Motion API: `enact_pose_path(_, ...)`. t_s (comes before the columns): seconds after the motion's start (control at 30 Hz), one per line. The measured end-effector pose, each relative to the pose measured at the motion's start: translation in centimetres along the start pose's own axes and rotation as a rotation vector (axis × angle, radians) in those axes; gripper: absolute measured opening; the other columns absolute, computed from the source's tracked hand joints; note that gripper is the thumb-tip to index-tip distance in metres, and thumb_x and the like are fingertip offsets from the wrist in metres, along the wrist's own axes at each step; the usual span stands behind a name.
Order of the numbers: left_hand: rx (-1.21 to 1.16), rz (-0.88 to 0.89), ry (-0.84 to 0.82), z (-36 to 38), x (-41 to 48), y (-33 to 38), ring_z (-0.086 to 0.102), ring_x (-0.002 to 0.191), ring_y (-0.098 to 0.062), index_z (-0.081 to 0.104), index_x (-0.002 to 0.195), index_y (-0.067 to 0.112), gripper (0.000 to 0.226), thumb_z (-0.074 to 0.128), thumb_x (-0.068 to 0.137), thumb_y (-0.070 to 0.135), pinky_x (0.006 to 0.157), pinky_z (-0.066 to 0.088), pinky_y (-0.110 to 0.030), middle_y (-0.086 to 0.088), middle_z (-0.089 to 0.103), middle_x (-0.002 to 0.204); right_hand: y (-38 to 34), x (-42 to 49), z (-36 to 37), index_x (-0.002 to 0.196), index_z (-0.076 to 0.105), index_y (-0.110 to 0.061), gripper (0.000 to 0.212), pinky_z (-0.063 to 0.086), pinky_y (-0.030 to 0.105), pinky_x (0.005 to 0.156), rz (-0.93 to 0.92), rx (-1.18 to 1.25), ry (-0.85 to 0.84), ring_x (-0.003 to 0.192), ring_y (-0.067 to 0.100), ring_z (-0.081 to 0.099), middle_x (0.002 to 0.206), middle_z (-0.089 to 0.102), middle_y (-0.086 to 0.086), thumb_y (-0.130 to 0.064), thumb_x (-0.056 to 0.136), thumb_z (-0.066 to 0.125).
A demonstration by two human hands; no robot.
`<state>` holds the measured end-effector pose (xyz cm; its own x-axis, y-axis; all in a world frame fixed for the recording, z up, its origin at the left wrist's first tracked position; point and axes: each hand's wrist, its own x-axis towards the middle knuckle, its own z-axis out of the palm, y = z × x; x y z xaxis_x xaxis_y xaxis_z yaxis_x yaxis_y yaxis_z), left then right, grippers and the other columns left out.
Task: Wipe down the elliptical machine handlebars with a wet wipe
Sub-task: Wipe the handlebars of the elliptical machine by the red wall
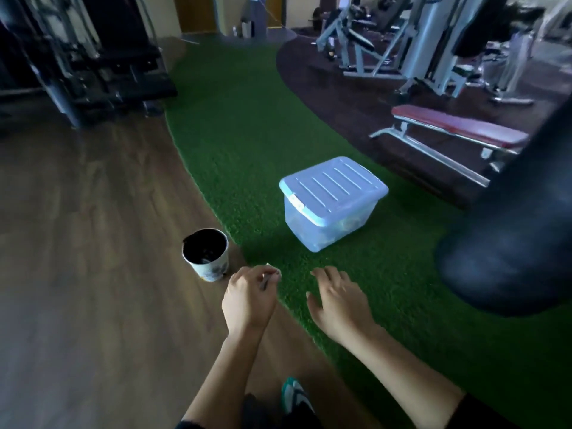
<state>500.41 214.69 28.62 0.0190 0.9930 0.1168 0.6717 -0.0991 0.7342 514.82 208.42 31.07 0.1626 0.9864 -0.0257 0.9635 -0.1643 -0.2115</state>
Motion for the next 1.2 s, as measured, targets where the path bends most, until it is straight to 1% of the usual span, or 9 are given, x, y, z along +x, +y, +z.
enact_pose_path(0.07,0.01,-0.03,0.048,-0.3,5.3,-0.4,0.065,0.084,-0.018,0.074,0.085,0.036,0.008,0.072,0.08,0.03,0.064,0.046,-0.027,0.005,0.069,0.086,-1.2,6.5,-0.6,0.136,0.044,-0.012,0.048,0.046,0.037,0.088,-0.067,-0.004,-0.004,0.115,0.027,0.051,0.129,0.051,0.007,-0.034,0.094,0.048)
enact_pose_path(0.23,0.047,-0.146,0.171,-3.5,16.1,-3.2,0.061,0.081,-0.017,0.074,0.082,0.035,0.009,0.073,0.079,0.026,0.061,0.041,-0.024,0.006,0.064,0.08,-6.8,20.0,-1.0,0.136,0.042,-0.013,0.045,0.045,0.038,0.09,-0.246,-0.006,-0.056,0.115,0.027,0.049,0.13,0.049,0.006,-0.036,0.097,0.042)
enact_pose_path(0.33,0.055,-0.263,0.257,-6.0,21.3,-6.8,0.062,0.086,-0.016,0.073,0.082,0.036,0.008,0.071,0.08,0.029,0.065,0.046,-0.025,0.008,0.066,0.083,-11.7,26.6,0.1,0.133,0.042,-0.016,0.041,0.043,0.036,0.089,-0.366,-0.003,-0.11,0.117,0.025,0.048,0.127,0.049,0.004,-0.036,0.096,0.042)
enact_pose_path(0.47,0.089,-0.404,0.388,-10.3,26.7,-13.0,0.061,0.088,-0.013,0.072,0.085,0.038,0.009,0.069,0.081,0.031,0.068,0.049,-0.027,0.01,0.065,0.087,-20.3,34.7,2.8,0.125,0.046,-0.02,0.033,0.039,0.033,0.088,-0.533,0.044,-0.185,0.115,0.021,0.048,0.125,0.05,0.0,-0.034,0.096,0.043)
enact_pose_path(0.63,0.13,-0.618,0.607,-17.5,32.2,-21.1,0.063,0.086,-0.014,0.073,0.085,0.038,0.005,0.072,0.081,0.035,0.067,0.046,-0.025,0.011,0.066,0.087,-33.8,43.0,5.8,0.133,0.044,-0.019,0.039,0.035,0.031,0.095,-0.801,0.051,-0.282,0.122,0.022,0.046,0.131,0.048,0.001,-0.033,0.096,0.044)
enact_pose_path(0.77,0.147,-0.781,0.811,-24.6,34.3,-26.2,0.065,0.081,-0.017,0.073,0.081,0.037,0.005,0.073,0.081,0.033,0.065,0.046,-0.025,0.009,0.066,0.082,-46.4,45.9,7.9,0.128,0.051,-0.018,0.04,0.041,0.037,0.094,-1.023,0.047,-0.341,0.119,0.026,0.05,0.127,0.053,0.003,-0.034,0.092,0.051)
enact_pose_path(0.97,0.185,-1.032,1.046,-33.9,33.8,-34.5,0.064,0.082,-0.015,0.074,0.081,0.035,0.002,0.072,0.081,0.035,0.065,0.042,-0.024,0.007,0.065,0.079,-63.3,44.6,12.3,0.134,0.044,-0.021,0.045,0.04,0.036,0.097,-1.382,-0.021,-0.465,0.121,0.024,0.046,0.132,0.048,0.003,-0.038,0.093,0.046)
enact_pose_path(1.1,0.204,-1.112,1.148,-40.2,31.9,-41.7,0.064,0.081,-0.013,0.074,0.081,0.035,0.002,0.072,0.081,0.035,0.065,0.041,-0.022,0.009,0.063,0.076,-73.7,42.2,16.1,0.137,0.041,-0.022,0.046,0.038,0.034,0.099,-1.526,-0.044,-0.51,0.124,0.022,0.045,0.134,0.047,0.001,-0.038,0.094,0.044)
enact_pose_path(1.2,0.213,-1.145,1.219,-46.7,30.4,-47.4,0.064,0.078,-0.011,0.073,0.08,0.035,0.001,0.073,0.081,0.034,0.065,0.044,-0.023,0.01,0.063,0.076,-82.9,39.9,18.3,0.139,0.038,-0.022,0.047,0.037,0.034,0.101,-1.603,-0.056,-0.52,0.125,0.021,0.043,0.136,0.044,-0.001,-0.038,0.094,0.041)
